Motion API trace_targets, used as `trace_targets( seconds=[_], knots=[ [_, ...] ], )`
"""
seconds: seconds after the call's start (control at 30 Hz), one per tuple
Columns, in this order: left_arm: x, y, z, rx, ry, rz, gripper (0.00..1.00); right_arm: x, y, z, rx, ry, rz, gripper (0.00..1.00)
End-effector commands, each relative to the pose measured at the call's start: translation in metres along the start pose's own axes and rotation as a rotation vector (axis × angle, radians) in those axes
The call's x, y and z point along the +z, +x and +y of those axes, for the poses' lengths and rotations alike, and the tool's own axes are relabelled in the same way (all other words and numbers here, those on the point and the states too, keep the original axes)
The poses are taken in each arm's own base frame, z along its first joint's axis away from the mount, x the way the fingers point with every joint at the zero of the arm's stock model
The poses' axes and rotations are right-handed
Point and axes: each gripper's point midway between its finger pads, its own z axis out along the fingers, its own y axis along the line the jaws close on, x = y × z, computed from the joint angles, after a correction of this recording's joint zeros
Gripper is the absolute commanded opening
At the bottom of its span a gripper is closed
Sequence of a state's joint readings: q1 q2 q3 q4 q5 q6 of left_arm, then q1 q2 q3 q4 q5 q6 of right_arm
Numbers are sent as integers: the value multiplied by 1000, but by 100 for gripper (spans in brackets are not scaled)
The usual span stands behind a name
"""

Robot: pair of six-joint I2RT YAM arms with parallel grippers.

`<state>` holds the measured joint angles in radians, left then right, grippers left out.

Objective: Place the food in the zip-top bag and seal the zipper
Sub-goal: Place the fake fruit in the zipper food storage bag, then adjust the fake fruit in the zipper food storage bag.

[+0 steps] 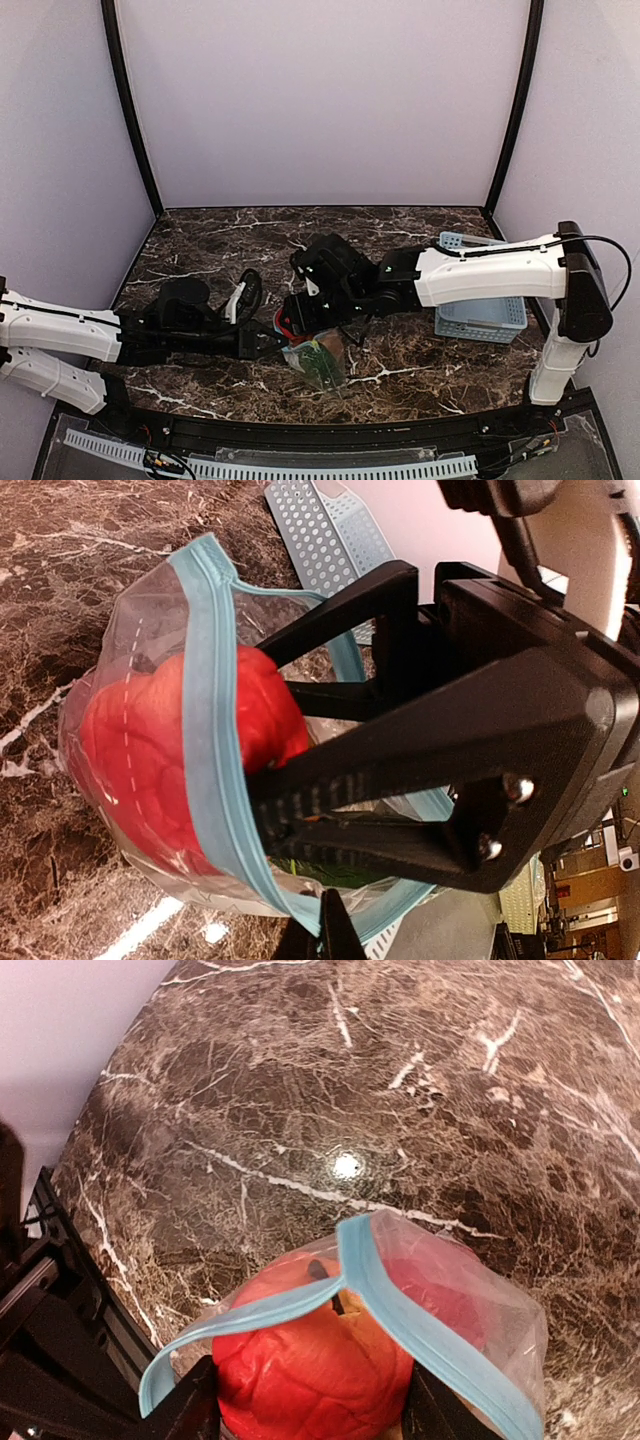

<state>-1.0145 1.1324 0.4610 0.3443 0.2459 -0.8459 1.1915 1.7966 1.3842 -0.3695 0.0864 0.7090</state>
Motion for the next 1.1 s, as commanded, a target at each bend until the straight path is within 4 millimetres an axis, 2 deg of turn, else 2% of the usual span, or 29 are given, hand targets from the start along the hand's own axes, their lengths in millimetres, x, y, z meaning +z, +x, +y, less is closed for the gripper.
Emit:
trace_targets(
  seconds=[0.0, 0.07, 0.23, 0.4, 0.53, 0.77, 1.07],
  knots=[
    [-5, 2, 5, 1, -24, -1, 1, -2, 3, -14, -11, 89, 7, 66],
    [-7, 2, 6, -1, -30, -4, 1, -9, -1, -12, -14, 81, -9, 74],
    [-9, 2, 10, -16, -42, -11, 1, -33, -12, 1, -25, 21, -39, 85],
    [-9, 3, 12, -26, -46, -16, 1, -51, -14, 6, -20, -19, -50, 87],
    [-10, 2, 11, -28, -45, -20, 1, -55, -11, 6, -19, -30, -46, 80],
    [-9, 2, 12, -32, -48, -19, 1, -40, -5, 14, -28, -65, -15, 56],
    [-9, 2, 12, -37, -49, -15, 1, -16, -4, 25, -65, -82, 10, 47]
  ],
)
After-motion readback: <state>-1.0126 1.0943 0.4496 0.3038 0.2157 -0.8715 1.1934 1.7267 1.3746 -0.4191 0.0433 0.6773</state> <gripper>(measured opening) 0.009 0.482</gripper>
